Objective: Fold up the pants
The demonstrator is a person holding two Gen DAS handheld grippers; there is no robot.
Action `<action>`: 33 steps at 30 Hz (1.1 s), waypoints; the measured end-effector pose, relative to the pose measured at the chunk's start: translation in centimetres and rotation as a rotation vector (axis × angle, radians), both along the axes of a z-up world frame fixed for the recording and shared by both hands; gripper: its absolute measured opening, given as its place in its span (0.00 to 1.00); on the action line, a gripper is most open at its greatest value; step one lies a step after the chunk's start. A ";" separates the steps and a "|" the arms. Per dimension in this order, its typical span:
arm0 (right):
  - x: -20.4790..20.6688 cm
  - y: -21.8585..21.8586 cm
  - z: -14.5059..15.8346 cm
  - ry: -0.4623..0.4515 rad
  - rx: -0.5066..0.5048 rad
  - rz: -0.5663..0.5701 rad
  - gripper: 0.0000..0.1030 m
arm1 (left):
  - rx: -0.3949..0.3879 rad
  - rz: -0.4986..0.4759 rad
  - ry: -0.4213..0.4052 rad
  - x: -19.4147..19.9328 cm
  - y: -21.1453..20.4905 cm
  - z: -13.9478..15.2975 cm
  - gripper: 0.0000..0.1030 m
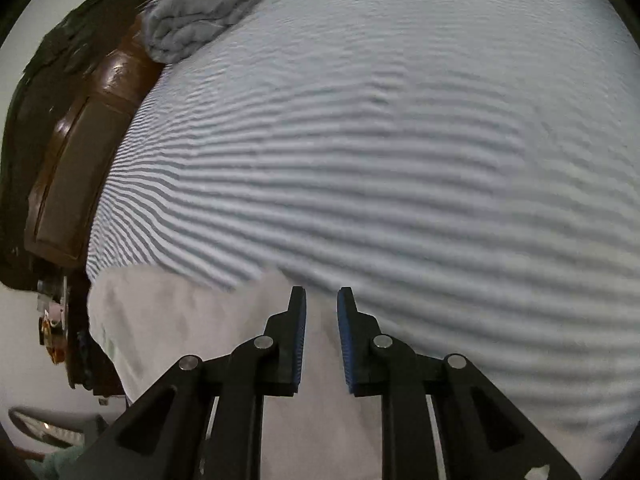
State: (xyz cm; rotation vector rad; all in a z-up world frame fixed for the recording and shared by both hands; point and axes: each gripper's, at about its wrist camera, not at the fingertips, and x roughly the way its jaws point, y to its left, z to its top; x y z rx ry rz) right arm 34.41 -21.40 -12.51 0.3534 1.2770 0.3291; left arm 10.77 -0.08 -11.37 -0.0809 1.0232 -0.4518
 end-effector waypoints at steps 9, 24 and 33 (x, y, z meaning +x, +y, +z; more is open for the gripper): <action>-10.9 -13.4 -0.4 -0.042 0.001 -0.402 0.13 | 0.153 -0.071 -0.109 -1.6 -1.9 0.4 0.16; -41.1 -37.0 -0.4 -0.132 0.275 -0.984 0.26 | 0.123 -0.087 -0.032 -1.5 -4.7 4.3 0.23; -42.6 -37.7 -5.8 -0.130 0.469 -1.023 0.26 | 0.150 -0.168 -0.001 -2.1 -10.9 4.2 0.24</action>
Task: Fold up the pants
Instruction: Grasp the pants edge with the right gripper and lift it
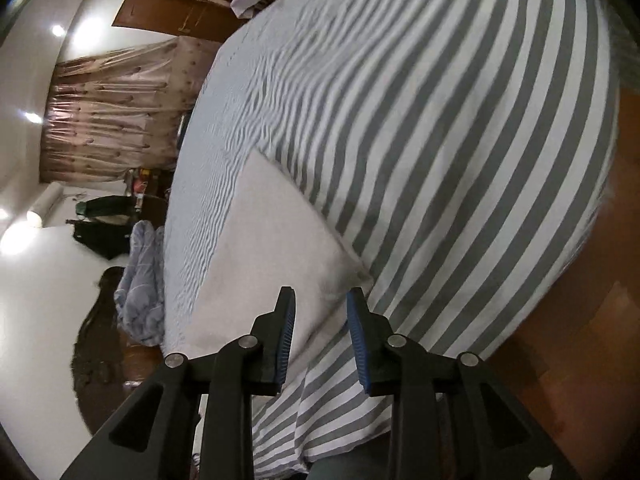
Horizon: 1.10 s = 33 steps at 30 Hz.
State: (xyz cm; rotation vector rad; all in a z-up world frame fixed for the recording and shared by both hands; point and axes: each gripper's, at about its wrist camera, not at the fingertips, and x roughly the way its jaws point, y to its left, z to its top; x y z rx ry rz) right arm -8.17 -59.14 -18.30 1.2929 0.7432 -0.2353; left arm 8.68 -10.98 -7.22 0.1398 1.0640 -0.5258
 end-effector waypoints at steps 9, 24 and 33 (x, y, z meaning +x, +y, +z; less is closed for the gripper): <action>0.3 0.0 -3.0 -0.064 0.061 -0.043 0.37 | 0.063 -0.008 0.012 0.7 -2.1 -1.2 0.24; 0.4 -0.8 -2.8 -0.075 -0.004 -0.049 0.25 | 0.048 -0.092 0.002 -1.1 -5.0 -1.0 0.25; 1.2 0.2 0.5 -0.030 -0.071 -0.062 0.19 | 0.047 -0.155 0.000 -2.0 -7.9 -3.2 0.26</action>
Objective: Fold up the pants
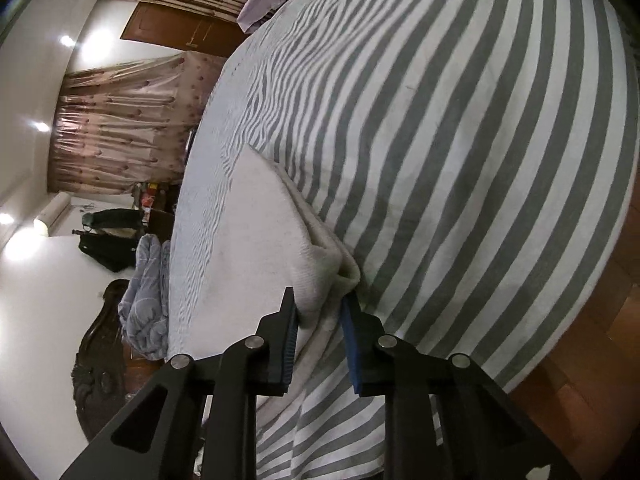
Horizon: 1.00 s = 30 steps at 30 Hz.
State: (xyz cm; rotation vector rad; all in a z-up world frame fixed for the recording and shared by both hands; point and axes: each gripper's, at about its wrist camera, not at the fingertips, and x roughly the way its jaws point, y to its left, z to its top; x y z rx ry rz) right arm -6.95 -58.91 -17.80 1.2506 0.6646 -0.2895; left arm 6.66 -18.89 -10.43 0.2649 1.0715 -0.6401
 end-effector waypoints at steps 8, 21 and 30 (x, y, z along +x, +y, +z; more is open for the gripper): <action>2.6 1.8 7.1 -0.045 -0.149 0.055 0.14 | -0.018 -0.025 -0.006 -0.1 0.3 -0.1 0.27; 16.5 16.6 18.4 -0.165 -0.380 0.503 0.14 | -0.177 0.210 0.025 4.6 11.3 3.6 0.27; 22.8 32.4 11.0 -0.066 -0.388 0.885 0.13 | -0.250 0.380 0.075 6.7 20.5 3.1 0.27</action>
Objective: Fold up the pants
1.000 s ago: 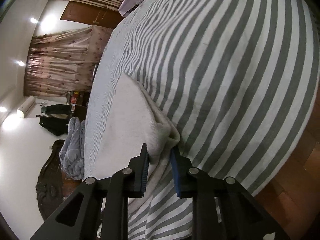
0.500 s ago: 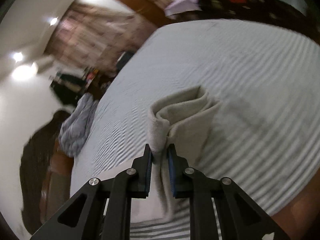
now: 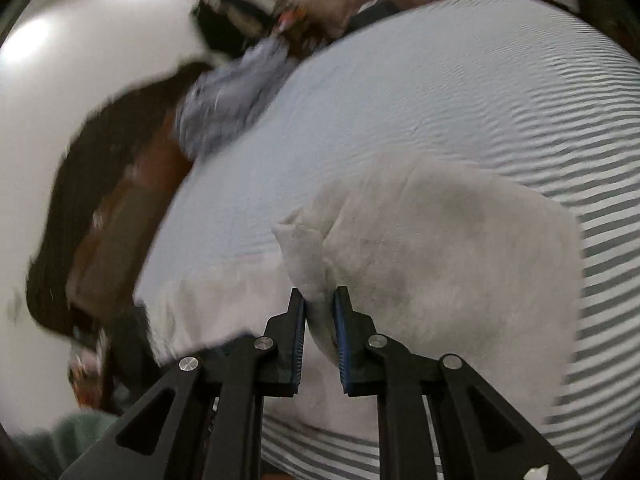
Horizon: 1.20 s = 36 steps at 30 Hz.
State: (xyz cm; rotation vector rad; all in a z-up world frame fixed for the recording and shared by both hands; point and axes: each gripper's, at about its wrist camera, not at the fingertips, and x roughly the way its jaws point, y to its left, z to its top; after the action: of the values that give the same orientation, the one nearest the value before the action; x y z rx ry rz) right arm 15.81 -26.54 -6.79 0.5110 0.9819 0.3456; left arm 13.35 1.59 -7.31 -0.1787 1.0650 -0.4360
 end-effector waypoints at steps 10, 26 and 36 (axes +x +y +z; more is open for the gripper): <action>-1.5 5.3 -5.0 0.086 -0.182 0.131 0.42 | -0.139 -0.051 0.089 0.1 0.4 0.3 0.41; -7.7 -1.6 -8.4 0.167 0.286 -0.194 0.45 | -0.347 -0.070 0.305 -0.7 -6.1 -1.4 0.46; -11.1 -10.4 -11.3 0.157 0.566 -0.523 0.45 | -0.407 -0.007 0.330 0.0 -9.0 -1.8 0.46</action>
State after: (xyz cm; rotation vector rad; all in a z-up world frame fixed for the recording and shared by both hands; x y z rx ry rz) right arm 4.70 -36.95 -18.10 1.2950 0.8555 0.1046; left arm 13.40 -7.44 -9.14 -0.6249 1.2906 -0.6427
